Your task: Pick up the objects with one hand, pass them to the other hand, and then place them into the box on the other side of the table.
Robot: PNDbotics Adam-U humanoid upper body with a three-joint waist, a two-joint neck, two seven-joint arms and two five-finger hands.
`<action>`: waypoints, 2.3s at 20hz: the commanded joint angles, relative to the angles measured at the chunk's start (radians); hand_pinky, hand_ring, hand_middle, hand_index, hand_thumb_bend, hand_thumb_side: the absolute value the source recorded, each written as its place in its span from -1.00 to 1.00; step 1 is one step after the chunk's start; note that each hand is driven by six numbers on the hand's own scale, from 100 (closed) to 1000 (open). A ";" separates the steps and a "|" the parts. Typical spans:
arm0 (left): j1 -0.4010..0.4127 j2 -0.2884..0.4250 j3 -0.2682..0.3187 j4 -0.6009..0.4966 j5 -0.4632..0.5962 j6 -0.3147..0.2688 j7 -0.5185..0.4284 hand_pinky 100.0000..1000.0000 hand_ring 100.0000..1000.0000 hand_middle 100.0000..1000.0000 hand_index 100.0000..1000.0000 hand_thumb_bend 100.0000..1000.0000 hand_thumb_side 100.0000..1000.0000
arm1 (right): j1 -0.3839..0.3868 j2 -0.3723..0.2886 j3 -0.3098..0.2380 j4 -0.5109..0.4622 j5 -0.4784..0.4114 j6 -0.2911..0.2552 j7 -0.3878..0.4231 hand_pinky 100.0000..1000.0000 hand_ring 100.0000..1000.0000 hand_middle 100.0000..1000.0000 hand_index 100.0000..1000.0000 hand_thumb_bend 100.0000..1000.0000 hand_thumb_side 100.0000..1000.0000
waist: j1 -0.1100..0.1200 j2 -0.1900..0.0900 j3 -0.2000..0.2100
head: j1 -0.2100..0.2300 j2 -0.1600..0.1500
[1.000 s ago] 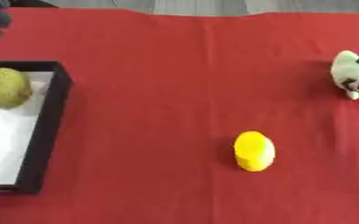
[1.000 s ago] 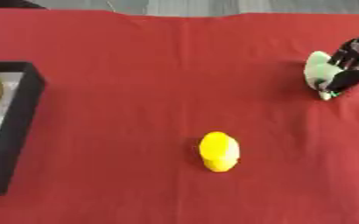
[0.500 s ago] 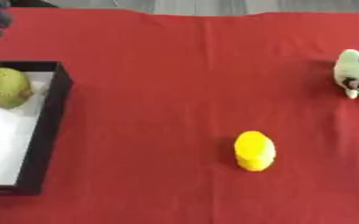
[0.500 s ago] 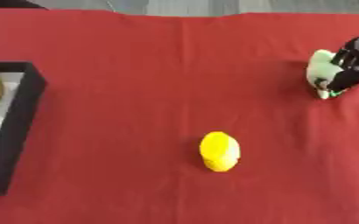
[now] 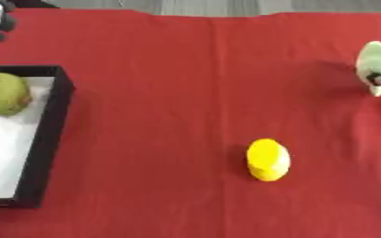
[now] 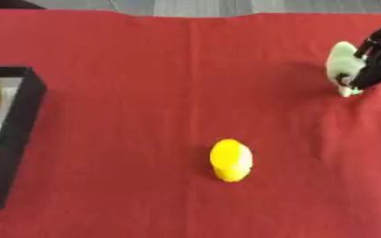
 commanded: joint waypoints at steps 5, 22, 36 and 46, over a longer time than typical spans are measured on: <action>0.002 0.036 0.012 -0.013 -0.002 -0.001 0.004 0.58 0.41 0.08 0.36 -1.00 0.34 | -0.013 -0.067 -0.044 -0.129 -0.056 0.012 -0.016 0.54 0.08 -0.30 -0.38 -0.42 -1.00 | 0.002 -0.033 -0.006 | 0.009 0.005; 0.024 0.064 0.055 -0.013 0.015 -0.007 0.047 0.58 0.41 0.08 0.36 -1.00 0.22 | -0.041 0.029 -0.047 -0.426 -0.194 0.014 -0.109 0.51 0.08 -0.29 -0.40 -0.77 -1.00 | 0.017 -0.070 -0.017 | 0.013 0.004; -0.012 0.140 0.056 -0.013 0.002 -0.014 0.007 0.56 0.42 0.09 0.38 -1.00 0.11 | -0.082 0.228 0.025 -0.477 -0.101 -0.067 -0.146 0.50 0.08 -0.29 -0.41 -0.99 -1.00 | 0.036 -0.080 -0.031 | 0.028 0.010; -0.051 0.166 0.037 -0.013 -0.022 -0.028 -0.067 0.56 0.42 0.11 0.39 -1.00 0.09 | -0.101 0.323 0.088 -0.477 -0.130 -0.094 -0.156 0.48 0.08 -0.29 -0.42 -1.00 -1.00 | 0.048 -0.079 -0.029 | 0.046 -0.022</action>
